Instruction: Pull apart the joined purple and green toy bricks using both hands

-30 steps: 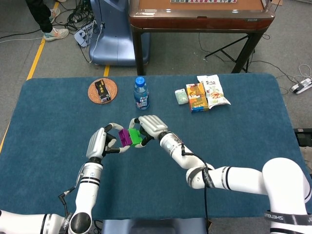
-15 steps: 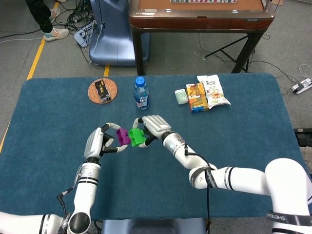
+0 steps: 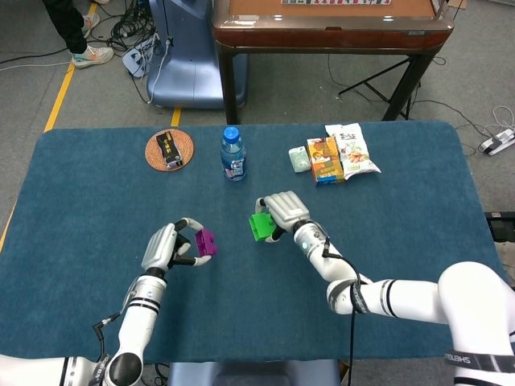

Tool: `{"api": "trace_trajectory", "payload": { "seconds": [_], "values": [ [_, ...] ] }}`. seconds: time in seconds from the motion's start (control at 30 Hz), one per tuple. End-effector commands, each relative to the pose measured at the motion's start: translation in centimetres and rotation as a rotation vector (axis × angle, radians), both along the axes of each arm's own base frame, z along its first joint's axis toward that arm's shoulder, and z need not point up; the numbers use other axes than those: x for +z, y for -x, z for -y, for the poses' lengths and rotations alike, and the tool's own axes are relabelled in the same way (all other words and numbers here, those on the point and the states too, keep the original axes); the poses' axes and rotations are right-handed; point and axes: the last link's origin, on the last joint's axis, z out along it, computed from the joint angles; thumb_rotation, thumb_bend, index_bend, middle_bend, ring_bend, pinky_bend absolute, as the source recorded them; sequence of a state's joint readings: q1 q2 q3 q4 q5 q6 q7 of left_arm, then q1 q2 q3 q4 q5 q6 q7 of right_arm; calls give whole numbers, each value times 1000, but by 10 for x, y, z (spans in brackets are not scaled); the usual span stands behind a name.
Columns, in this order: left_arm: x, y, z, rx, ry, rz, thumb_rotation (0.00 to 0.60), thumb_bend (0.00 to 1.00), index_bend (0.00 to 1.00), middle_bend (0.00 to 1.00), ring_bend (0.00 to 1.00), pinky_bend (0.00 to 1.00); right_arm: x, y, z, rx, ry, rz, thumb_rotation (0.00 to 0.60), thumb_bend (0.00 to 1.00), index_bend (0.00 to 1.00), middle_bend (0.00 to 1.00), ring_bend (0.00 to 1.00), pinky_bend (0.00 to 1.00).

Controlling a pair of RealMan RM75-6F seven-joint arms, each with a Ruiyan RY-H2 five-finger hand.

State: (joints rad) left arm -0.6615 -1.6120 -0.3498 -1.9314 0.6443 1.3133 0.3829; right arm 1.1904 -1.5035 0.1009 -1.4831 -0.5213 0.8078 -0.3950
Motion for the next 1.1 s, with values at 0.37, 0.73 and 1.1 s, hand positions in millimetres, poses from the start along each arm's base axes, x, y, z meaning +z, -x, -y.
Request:
{"api": "trace_trajectory", "payload": {
  "seconds": [0.37, 0.73, 1.1],
  "values": [
    [-9, 5, -3, -43, 43, -145, 600, 0, 51, 989, 999, 1000, -8, 13, -3, -9, 37, -103, 600, 0, 34, 998, 1000, 1000],
    [51, 50, 3, -9, -129, -209, 600, 0, 127, 766, 790, 999, 48, 38, -27, 20, 151, -186, 600, 0, 106, 751, 823, 905],
    [135, 131, 39, -20, -412, -424, 600, 0, 227, 349, 350, 598, 130, 111, -78, -86, 303, -244, 600, 0, 127, 411, 398, 441]
  ]
}}
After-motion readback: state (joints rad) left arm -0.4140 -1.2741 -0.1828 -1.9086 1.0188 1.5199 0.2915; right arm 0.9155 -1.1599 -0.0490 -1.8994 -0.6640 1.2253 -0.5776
